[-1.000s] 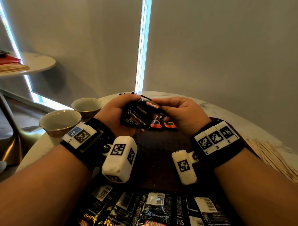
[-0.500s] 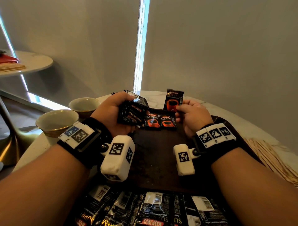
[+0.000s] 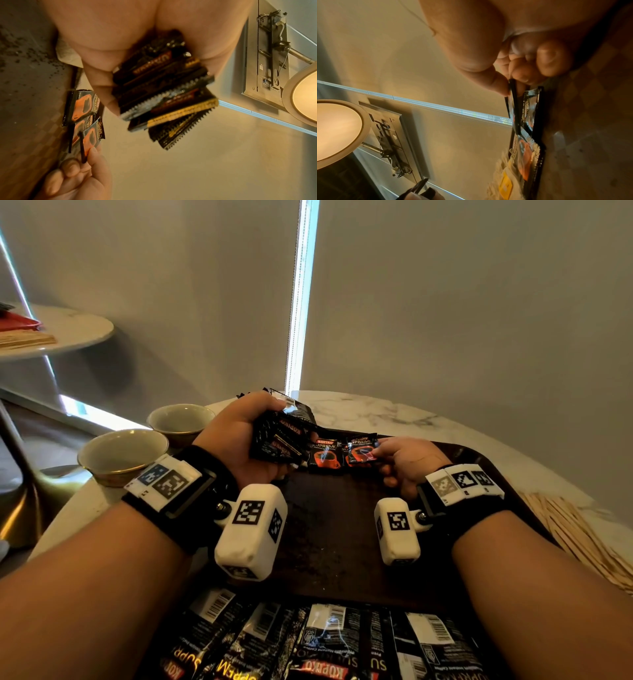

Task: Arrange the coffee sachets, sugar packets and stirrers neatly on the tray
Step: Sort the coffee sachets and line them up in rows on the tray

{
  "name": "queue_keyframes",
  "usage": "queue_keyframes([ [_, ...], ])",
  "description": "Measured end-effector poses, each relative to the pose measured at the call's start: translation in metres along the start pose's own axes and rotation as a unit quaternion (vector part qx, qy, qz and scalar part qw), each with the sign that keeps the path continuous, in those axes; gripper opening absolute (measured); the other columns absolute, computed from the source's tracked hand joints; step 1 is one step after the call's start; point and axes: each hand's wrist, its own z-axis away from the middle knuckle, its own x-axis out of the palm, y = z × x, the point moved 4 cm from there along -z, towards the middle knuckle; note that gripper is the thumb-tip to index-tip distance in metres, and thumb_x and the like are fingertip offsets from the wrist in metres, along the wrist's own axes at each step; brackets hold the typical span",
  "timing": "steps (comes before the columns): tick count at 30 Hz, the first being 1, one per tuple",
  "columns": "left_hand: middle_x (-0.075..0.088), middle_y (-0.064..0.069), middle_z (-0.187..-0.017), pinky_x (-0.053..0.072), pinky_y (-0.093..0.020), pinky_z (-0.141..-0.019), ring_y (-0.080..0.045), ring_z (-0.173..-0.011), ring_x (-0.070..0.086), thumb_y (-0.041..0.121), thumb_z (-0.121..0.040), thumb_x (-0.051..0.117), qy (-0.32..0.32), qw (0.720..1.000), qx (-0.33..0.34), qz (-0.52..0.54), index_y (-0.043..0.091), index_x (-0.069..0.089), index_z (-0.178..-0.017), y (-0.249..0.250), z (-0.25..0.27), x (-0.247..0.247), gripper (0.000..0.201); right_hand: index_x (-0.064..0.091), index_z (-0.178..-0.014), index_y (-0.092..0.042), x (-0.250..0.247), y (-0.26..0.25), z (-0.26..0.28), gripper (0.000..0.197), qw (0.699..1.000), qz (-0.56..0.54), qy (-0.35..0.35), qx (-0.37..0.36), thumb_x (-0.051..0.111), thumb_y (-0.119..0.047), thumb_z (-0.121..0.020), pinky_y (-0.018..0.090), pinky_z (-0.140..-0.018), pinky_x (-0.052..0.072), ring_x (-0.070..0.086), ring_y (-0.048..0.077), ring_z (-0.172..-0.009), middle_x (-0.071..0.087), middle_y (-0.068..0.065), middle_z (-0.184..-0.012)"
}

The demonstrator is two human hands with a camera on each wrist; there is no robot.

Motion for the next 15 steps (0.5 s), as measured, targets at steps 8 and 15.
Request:
queue_keyframes([
  [8,0.069,-0.018,-0.081,0.055,-0.029,-0.048,-0.025,-0.063,0.071,0.023,-0.097,0.041,-0.002,1.0,0.005,0.007,0.001,0.061,-0.104,-0.0009,-0.0015,0.0021,0.03,0.064,-0.108,-0.006,0.0007,-0.0005,0.0007,0.018,0.998,0.058,-0.006,0.004,0.058,-0.004,-0.091,0.024,-0.043,0.031,0.042,0.012,-0.053,0.057,0.013,-0.086],
  [15,0.065,-0.019,-0.082,0.054,-0.03,-0.046,-0.026,-0.061,0.069,0.023,-0.096,0.041,-0.008,1.0,0.009,0.006,0.001,0.06,-0.101,-0.0006,-0.0011,0.0031,0.03,0.064,-0.086,-0.007,0.002,-0.0011,0.0,0.006,0.995,0.101,-0.019,-0.01,0.06,-0.005,-0.09,0.029,-0.049,0.03,0.04,0.016,-0.055,0.055,0.015,-0.086],
])
